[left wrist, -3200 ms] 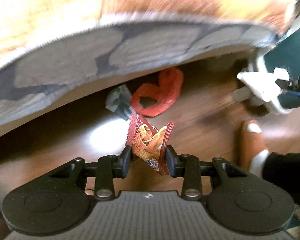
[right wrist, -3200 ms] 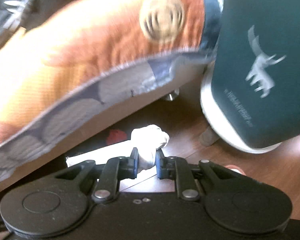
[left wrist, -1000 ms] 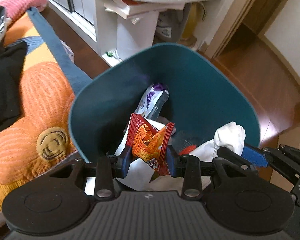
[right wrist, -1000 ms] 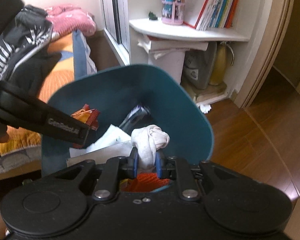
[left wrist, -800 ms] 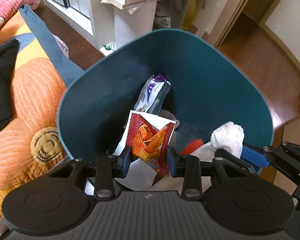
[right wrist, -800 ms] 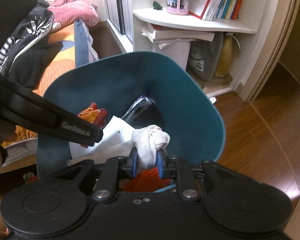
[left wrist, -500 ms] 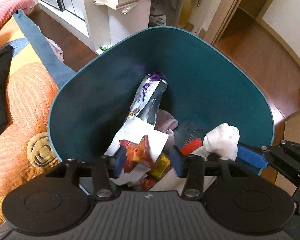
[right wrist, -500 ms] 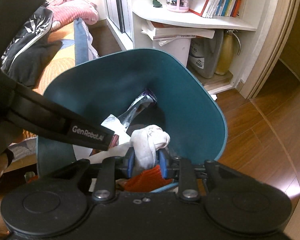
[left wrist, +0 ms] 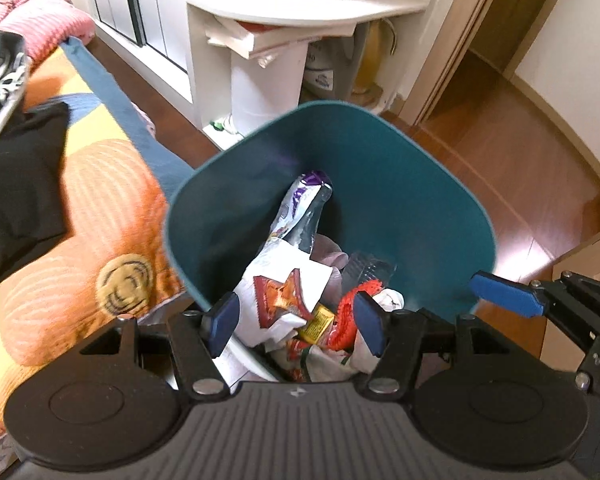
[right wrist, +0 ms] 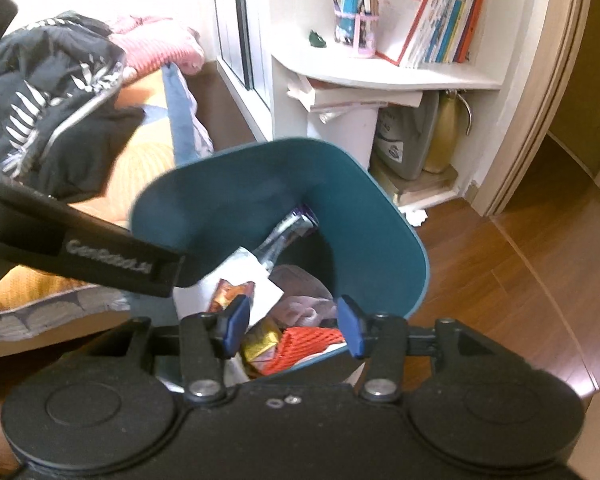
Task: Collect trash
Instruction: 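Move both tools back down toward the bags under the bed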
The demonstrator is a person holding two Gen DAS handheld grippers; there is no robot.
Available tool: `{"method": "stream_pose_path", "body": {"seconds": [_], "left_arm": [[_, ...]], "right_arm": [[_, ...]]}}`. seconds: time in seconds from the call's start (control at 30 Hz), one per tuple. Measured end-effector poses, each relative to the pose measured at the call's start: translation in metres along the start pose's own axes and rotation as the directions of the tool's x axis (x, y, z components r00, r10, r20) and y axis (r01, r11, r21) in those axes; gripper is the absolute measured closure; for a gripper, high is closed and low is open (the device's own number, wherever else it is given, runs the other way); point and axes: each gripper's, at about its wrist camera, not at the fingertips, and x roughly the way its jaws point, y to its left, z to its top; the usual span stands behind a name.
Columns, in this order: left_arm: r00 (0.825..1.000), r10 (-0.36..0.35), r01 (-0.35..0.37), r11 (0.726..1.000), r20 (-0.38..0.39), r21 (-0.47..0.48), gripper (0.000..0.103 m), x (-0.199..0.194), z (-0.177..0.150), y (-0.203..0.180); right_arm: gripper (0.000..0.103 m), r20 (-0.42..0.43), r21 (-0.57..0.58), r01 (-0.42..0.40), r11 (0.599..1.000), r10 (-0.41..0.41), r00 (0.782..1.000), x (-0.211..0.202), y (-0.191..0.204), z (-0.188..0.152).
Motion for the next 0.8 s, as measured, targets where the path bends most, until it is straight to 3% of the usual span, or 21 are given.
{"method": "stream_pose_path", "body": {"seconds": [0.43,0.67,0.8], "left_arm": [[0.993,0.018,-0.011,0.998,0.119,-0.062,0.041,-0.109,-0.049,0.05],[0.985,0.041,-0.025,0.995,0.165,-0.101,0.04,-0.158,-0.09,0.094],[0.982,0.052,-0.025,0.989,0.184,-0.148,0.035,-0.181,-0.12,0.125]], "right_arm": [[0.054,0.074,-0.089,-0.105,0.99,0.112,0.991,-0.072,0.059,0.007],[0.054,0.097,-0.175,-0.19,0.966,0.209,0.973,-0.104,0.106,0.007],[0.054,0.096,-0.204,-0.239,0.949,0.262,0.96,-0.115,0.135,0.004]]}}
